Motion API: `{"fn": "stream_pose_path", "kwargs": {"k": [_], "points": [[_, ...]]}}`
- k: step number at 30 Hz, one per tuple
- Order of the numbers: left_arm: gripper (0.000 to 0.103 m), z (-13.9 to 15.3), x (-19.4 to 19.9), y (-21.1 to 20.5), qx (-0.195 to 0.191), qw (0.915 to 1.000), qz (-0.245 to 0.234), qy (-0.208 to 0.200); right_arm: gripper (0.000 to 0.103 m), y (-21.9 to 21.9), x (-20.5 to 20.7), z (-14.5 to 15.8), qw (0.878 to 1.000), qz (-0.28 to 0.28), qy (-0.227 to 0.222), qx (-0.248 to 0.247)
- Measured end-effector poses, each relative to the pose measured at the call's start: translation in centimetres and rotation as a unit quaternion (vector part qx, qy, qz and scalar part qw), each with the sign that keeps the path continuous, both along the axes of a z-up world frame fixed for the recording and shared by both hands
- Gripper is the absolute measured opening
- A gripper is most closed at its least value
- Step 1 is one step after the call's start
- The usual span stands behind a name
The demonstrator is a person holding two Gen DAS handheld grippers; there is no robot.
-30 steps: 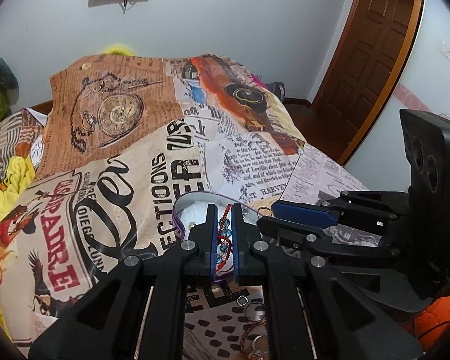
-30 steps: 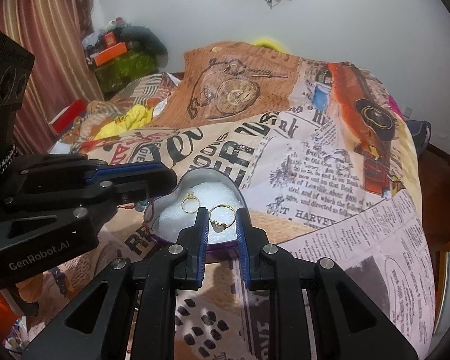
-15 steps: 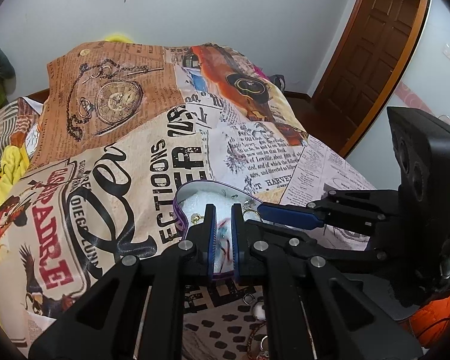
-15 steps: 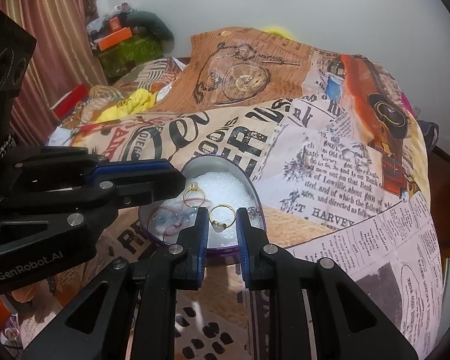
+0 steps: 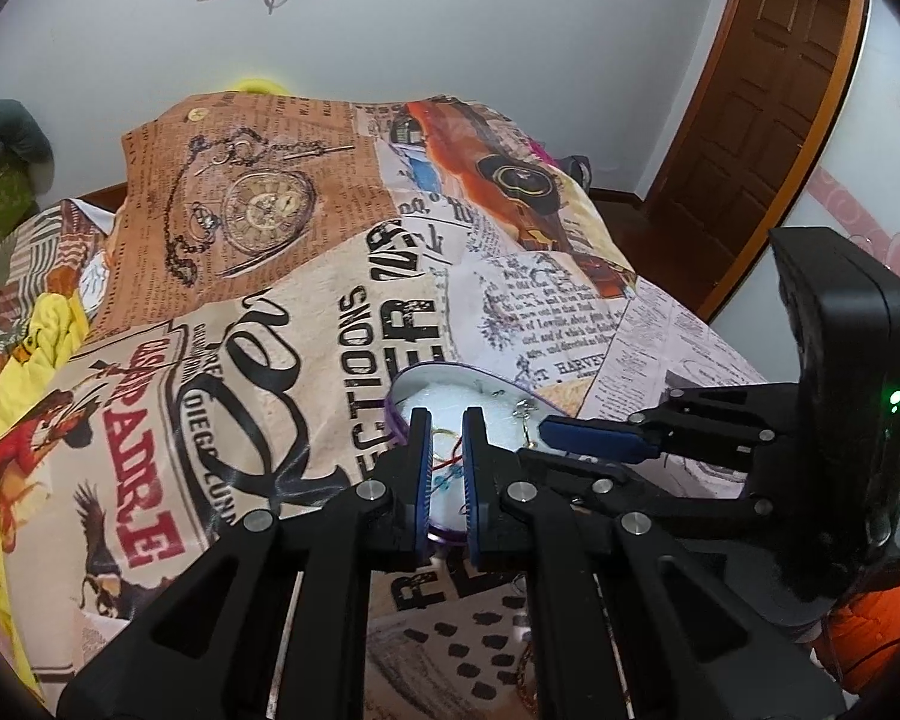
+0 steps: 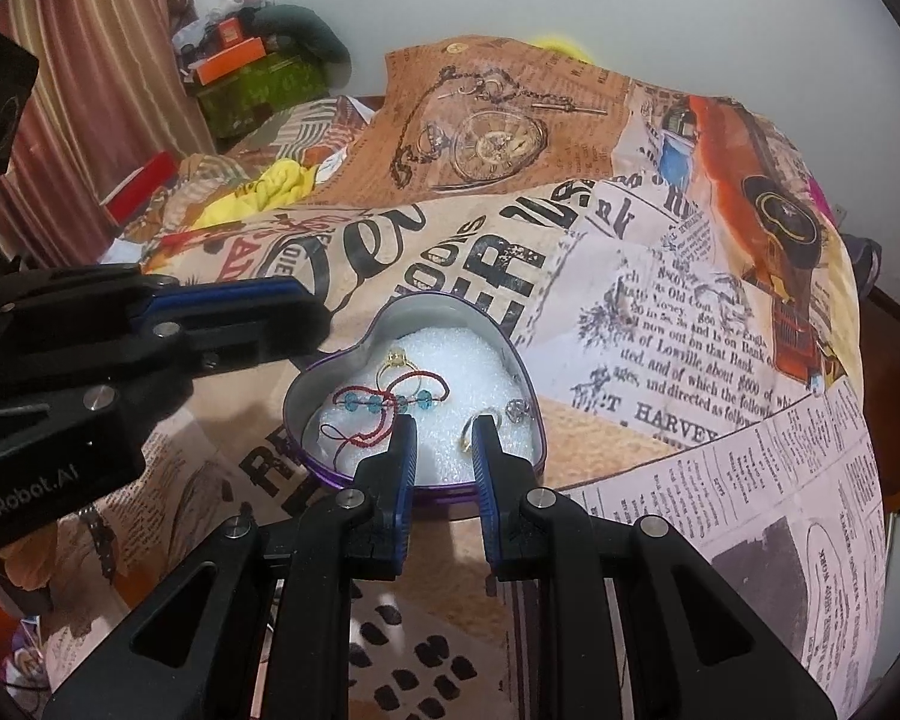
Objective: Organize jewelry
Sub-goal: 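Lift both open tools away from the tin, then close the left tool on a small ring while the right tool grasps the braided bracelet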
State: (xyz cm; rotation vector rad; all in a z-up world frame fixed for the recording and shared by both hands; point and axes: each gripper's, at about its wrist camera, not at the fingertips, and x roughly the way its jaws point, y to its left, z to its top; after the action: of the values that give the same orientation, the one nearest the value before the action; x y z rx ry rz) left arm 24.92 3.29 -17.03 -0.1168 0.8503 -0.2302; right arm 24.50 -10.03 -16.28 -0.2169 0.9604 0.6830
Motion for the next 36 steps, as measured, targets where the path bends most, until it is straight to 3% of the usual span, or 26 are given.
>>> {"fn": "stream_pose_path", "kwargs": {"k": [9,11,13,15,26,36], "points": [[0.01,1.0,-1.4,0.0,0.018,0.9998,0.004,-0.005,0.018,-0.8,-1.6,2.3,1.0,-0.005,-0.019,0.005],[0.015,1.5,-1.9,-0.2,0.022,0.9997,0.004,-0.008,0.023,-1.1,-2.0,2.8,1.0,-0.008,-0.024,0.007],[0.03,1.9,-2.5,-0.3,0.025,0.9996,0.007,-0.013,0.034,-1.5,-2.5,3.4,0.999,-0.014,-0.03,0.01],[0.035,2.4,-3.4,-0.4,0.028,0.9994,0.008,-0.02,0.039,-1.9,-3.2,4.1,0.999,-0.02,-0.041,0.013],[0.044,3.7,-7.4,-0.7,0.043,0.9986,0.01,-0.028,0.039,-3.8,-6.6,6.0,0.998,-0.039,-0.054,0.021],[0.044,2.6,-10.2,-0.3,0.053,0.9984,0.015,-0.011,0.039,-4.6,-8.8,4.8,0.998,-0.052,-0.031,0.014]]}}
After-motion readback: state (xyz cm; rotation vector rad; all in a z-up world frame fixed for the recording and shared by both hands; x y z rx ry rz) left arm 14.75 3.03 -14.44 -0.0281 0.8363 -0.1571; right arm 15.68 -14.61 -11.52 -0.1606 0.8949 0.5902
